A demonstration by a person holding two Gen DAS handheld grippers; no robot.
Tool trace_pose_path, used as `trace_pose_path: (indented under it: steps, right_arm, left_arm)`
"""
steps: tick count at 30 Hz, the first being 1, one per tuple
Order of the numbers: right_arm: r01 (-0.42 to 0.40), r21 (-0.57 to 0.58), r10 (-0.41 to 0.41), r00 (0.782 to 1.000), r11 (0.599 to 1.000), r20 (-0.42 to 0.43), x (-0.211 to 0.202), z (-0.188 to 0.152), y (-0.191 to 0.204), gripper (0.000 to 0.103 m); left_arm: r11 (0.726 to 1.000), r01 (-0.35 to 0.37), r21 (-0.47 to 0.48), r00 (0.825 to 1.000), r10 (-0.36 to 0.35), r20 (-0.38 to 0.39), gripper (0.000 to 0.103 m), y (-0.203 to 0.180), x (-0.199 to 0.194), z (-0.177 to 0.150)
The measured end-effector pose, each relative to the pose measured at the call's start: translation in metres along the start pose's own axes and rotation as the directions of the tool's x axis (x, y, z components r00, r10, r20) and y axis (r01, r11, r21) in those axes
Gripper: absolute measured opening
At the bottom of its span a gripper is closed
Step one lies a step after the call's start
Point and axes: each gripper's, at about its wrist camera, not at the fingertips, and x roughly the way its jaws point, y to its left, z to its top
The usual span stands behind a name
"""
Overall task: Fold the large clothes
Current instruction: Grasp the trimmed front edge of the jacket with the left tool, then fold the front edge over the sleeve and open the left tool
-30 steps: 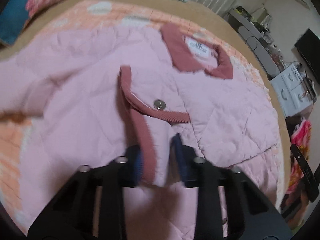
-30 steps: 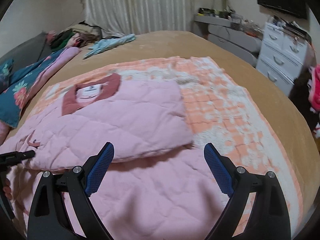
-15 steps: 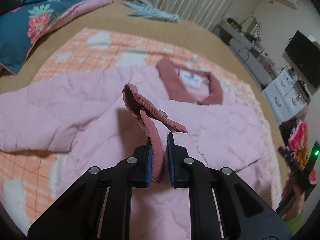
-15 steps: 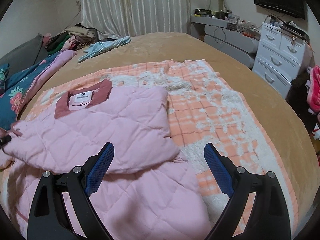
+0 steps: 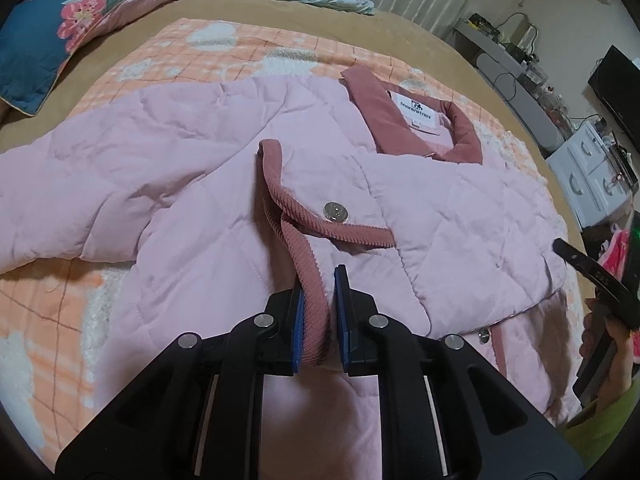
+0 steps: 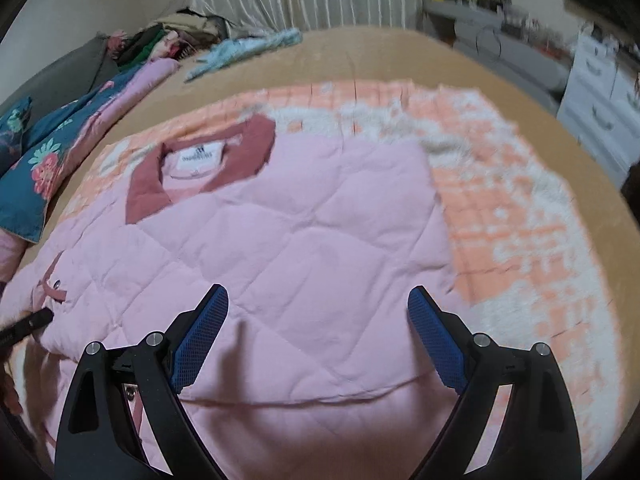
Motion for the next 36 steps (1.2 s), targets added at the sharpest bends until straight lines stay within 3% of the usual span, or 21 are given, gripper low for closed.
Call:
trace_pose_path:
  steps: [4,10,15,21,23,29,36]
  right_arm:
    - [0.060,-0.016,-0.061,0.996,0.998,-0.072,0.024,-0.009,0.001,0.091]
    - [0.111,-0.022,-0.112,0.992,0.994,-0.064,0.034,-0.014,0.006,0.094]
    - [0.038,-0.002,-0.038,0.999,0.999,0.033,-0.005,-0.017,0.013,0.095]
    - [-0.010,-0.005,0.011,0.994,1.000,0.104,-0.050,-0.022,0.026,0.099]
    - [-0.020,-0.018,0.022,0.994,1.000,0.106,-0.060,-0.024,0.032,0.099]
    - [-0.008,-0.059,0.017,0.987,0.998,0.160,-0.097,-0.036,0.054,0.099]
    - [-0.018,-0.111,0.039,0.980,0.994,0.194,-0.127,-0.043,0.077,0.099]
  left_arm:
    - [1.000,0.003,-0.007,1.000,-0.003,-0.016,0.008,0.003,0.007,-0.001]
    - [1.000,-0.018,0.006,0.999,0.019,-0.036,0.015,0.000,0.011,-0.003]
    - [0.999,-0.037,0.033,0.999,0.038,-0.034,0.024,-0.006,-0.002,-0.002]
    - [1.000,-0.018,0.019,1.000,0.018,-0.009,0.064,-0.007,-0.026,-0.005]
    - [1.000,-0.003,0.006,1.000,0.003,0.006,0.095,-0.008,-0.035,-0.006]
    - [1.000,0.024,-0.010,0.998,-0.023,0.051,0.094,-0.013,-0.066,-0.009]
    - [1.000,-0.027,0.004,0.996,0.027,0.084,0.094,-0.006,-0.092,-0.012]
